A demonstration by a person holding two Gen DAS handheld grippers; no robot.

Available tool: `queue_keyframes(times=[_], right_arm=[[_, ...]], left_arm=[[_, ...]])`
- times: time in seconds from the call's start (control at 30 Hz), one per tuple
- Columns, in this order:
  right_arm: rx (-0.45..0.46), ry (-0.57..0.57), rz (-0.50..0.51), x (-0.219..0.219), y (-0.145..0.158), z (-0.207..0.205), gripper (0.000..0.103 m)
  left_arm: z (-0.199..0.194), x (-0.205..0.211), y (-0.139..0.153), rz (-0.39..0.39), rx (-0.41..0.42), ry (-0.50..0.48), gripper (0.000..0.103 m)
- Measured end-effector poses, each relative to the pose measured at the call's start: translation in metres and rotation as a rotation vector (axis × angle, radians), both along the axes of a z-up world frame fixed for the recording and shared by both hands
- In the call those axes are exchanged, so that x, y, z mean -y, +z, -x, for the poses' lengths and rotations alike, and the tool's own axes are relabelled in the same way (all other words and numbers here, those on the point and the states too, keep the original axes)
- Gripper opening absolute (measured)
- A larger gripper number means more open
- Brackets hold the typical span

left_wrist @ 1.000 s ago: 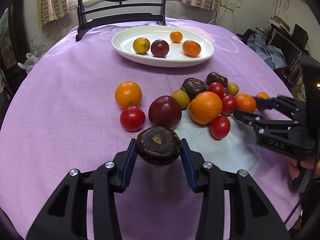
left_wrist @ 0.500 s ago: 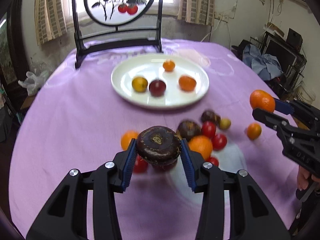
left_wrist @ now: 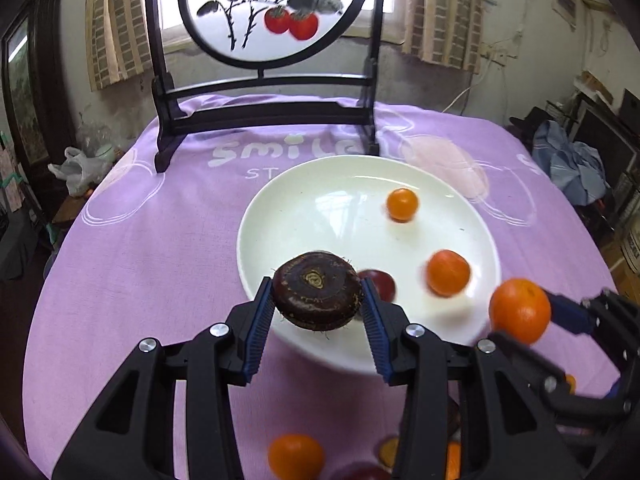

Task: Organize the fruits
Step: 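Carry both fruits over the white plate and open both tools to release them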

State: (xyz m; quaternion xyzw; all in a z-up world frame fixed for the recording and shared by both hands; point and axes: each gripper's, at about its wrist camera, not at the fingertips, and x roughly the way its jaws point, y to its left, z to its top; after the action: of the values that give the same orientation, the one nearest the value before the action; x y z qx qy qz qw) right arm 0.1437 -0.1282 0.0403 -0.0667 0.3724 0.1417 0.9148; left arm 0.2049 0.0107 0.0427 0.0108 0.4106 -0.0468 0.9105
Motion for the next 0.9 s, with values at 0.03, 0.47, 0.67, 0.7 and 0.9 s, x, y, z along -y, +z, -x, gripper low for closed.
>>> queue_keyframes(times=[0.03, 0.47, 0.67, 0.7, 0.9], right_arm=[[-0.011, -0.001, 0.004, -0.002, -0.004, -0.006, 0.043], [-0.112, 0.014, 0.020, -0.018, -0.038, -0.032, 0.044], [-0.134, 0.022, 0.007, -0.017, -0.041, -0.030, 0.046], [-0.132, 0.020, -0.004, -0.015, -0.040, -0.028, 0.048], [-0.119, 0.010, -0.041, -0.001, -0.030, -0.008, 0.050]], left_arm=[[-0.008, 0.000, -0.002, 0.004, -0.002, 0.009, 0.042], [-0.073, 0.014, -0.034, 0.012, -0.076, 0.047, 0.043], [-0.067, 0.010, -0.031, 0.021, -0.050, 0.081, 0.076], [-0.064, 0.011, -0.030, 0.018, -0.053, 0.068, 0.076], [-0.033, 0.008, -0.015, 0.028, -0.025, 0.044, 0.079]])
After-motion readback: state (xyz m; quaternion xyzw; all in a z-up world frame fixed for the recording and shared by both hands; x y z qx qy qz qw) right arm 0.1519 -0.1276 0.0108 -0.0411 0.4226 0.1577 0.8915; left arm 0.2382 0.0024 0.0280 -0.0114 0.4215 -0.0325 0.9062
